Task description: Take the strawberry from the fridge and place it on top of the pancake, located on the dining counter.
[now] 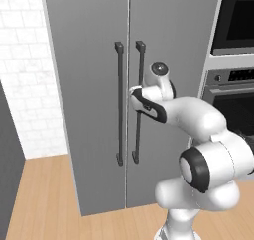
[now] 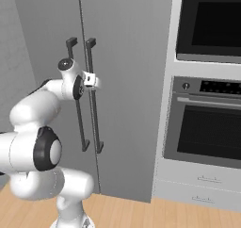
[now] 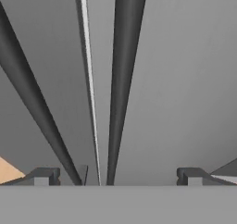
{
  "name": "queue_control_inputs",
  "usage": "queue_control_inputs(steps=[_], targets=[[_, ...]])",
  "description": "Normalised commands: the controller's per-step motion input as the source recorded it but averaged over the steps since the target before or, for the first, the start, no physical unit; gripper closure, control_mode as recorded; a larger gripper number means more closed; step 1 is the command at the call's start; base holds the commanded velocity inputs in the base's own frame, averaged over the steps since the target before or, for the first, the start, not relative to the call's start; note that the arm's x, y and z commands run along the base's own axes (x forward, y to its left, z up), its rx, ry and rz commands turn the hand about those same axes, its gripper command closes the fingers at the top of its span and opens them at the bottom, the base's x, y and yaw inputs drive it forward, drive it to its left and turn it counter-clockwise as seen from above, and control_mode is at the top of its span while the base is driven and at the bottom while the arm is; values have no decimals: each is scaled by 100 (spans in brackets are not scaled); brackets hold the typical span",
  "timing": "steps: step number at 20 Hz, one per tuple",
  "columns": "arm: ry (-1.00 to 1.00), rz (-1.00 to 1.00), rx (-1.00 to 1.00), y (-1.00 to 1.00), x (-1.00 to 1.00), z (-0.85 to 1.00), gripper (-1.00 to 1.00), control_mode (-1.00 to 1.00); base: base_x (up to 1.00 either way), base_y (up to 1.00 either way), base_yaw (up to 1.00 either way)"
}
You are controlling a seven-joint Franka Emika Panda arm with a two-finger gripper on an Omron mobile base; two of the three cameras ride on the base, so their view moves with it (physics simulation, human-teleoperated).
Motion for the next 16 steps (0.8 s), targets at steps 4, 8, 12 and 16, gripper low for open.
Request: queue_control_inputs(steps=[4,8,12,16], targets=[[0,0,0,1,50,-31,-100,-100,0,0,0],[-5,-2,0,4,51,-25,-100,-100,0,0,0],[-5,-2,0,0,41,-15,-100,-100,0,0,0],[-7,-2,0,0,37,-18,-100,-100,0,0,0]])
